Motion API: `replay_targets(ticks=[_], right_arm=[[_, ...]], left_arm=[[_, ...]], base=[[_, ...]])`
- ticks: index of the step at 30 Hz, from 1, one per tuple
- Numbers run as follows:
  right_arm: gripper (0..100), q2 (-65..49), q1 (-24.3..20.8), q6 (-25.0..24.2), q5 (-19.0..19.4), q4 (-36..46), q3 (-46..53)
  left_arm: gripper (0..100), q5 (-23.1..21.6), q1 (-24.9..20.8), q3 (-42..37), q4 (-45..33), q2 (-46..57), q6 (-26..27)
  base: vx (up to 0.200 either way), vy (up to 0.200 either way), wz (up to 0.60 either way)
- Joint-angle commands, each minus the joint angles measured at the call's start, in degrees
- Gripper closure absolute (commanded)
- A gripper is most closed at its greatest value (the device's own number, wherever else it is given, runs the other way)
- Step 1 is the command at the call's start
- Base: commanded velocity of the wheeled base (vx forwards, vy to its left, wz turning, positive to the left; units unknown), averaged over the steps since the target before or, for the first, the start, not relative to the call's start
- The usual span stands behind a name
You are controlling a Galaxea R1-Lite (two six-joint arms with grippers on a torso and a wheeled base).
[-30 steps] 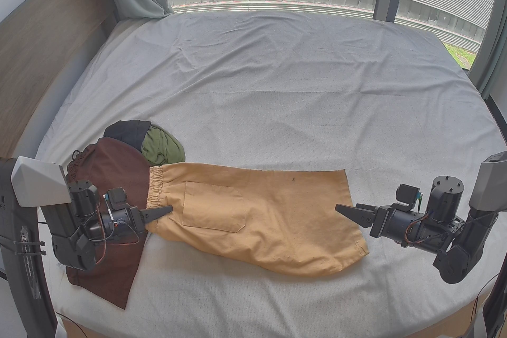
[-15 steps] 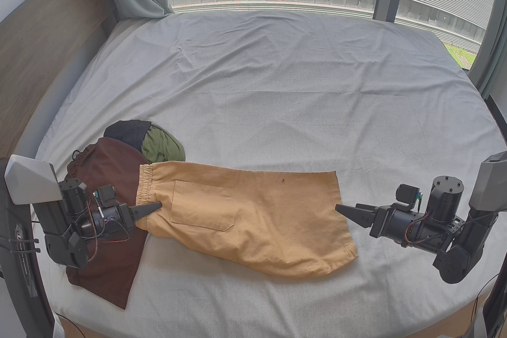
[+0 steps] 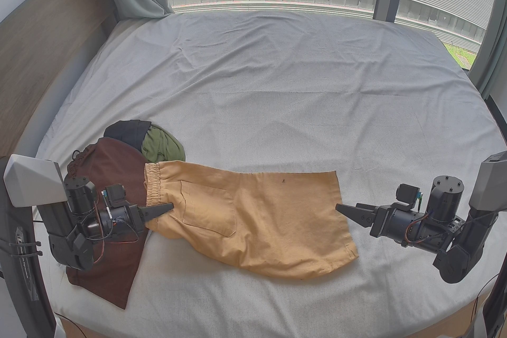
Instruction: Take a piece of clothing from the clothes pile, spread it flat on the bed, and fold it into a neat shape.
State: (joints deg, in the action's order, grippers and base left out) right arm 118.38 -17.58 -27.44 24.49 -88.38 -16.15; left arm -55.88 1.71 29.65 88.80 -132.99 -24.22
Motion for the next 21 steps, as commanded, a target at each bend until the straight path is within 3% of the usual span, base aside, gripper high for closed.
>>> replay_targets(ticks=[1,13,21], right_arm=[[0,0.0,0.0,0.0,0.0,0.0,0.0],[0,0.0,-0.3,0.0,0.0,0.0,0.0],[0,-0.1,0.0,0.0,0.0,0.0,0.0]], left_arm=[[100,0.1,-2.3,-0.7,0.0,1.2,0.6],[100,0.7,-6.2,-0.2,0.0,1.8,0.7],[100,4.7,-9.4,1.6,0.0,1.6,0.5]], base=[[0.000,0.000,0.00],[0.000,0.000,0.00],[0.000,0.000,0.00]])
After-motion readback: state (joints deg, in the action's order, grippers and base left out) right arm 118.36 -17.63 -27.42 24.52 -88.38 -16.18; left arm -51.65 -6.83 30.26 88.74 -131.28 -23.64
